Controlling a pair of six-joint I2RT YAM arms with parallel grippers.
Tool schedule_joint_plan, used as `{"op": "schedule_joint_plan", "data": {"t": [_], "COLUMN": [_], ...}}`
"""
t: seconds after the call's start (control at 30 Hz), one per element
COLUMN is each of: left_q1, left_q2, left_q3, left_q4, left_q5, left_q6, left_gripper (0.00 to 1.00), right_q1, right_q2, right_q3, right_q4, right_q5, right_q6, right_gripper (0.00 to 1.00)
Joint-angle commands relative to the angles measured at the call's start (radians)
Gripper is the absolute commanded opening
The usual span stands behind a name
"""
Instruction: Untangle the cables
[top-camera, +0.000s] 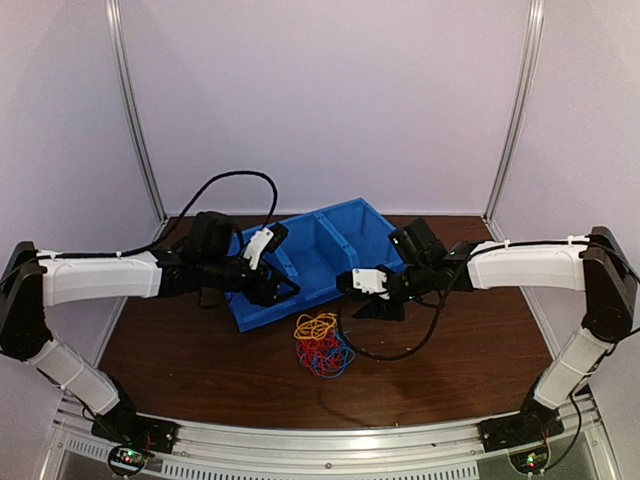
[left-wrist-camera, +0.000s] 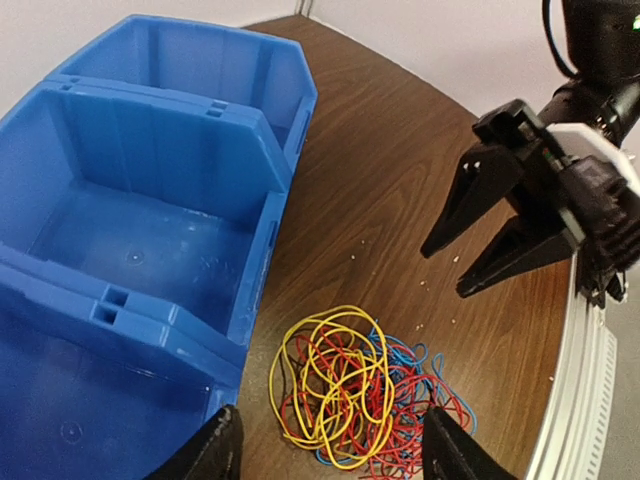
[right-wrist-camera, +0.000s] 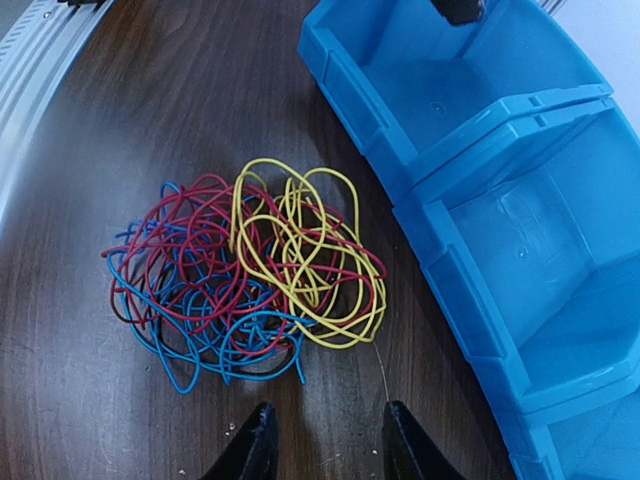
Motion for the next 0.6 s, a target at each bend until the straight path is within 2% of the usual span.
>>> {"op": "schedule_joint_plan", "data": {"t": [0.0,0.1,0.2,0.4,0.57], "left_q1": [-0.015,-0.015,-0.015,-0.014,-0.017], "left_q2": [-0.122,-0.167,-0.181,-0.162,-0.223], "left_q3": [-0.155,-0.226,-0.257,-0.261,-0.251], "left_q4": [0.218,0.265,0.272,0.3,0.306], "left_q5": [-0.057,-0.145,-0.19,-0.217,-0.217], "left_q6": [-0.222,-0.282,-0.285,-0.293,-0.345], "left_gripper": [0.63,0.64,0.64,0.64,0.64], "right_q1": [0.007,0.006,0.011,0.013,0.016], "right_q2": [0.035,0.078,0.095,0.152,0.181], "right_q3": [0.029,0.07,0.075,0.132,0.168], "right_q4": [0.013,0.023,-0.005,-0.057,-0.061], "right_q5": [-0.012,0.028,0.034,0.08,0.072], "right_q6": [-0.027,0.012,-0.026,-0.064,-0.069], "right_gripper": [0.34,0.3,0.32,0.33,0.32]}}
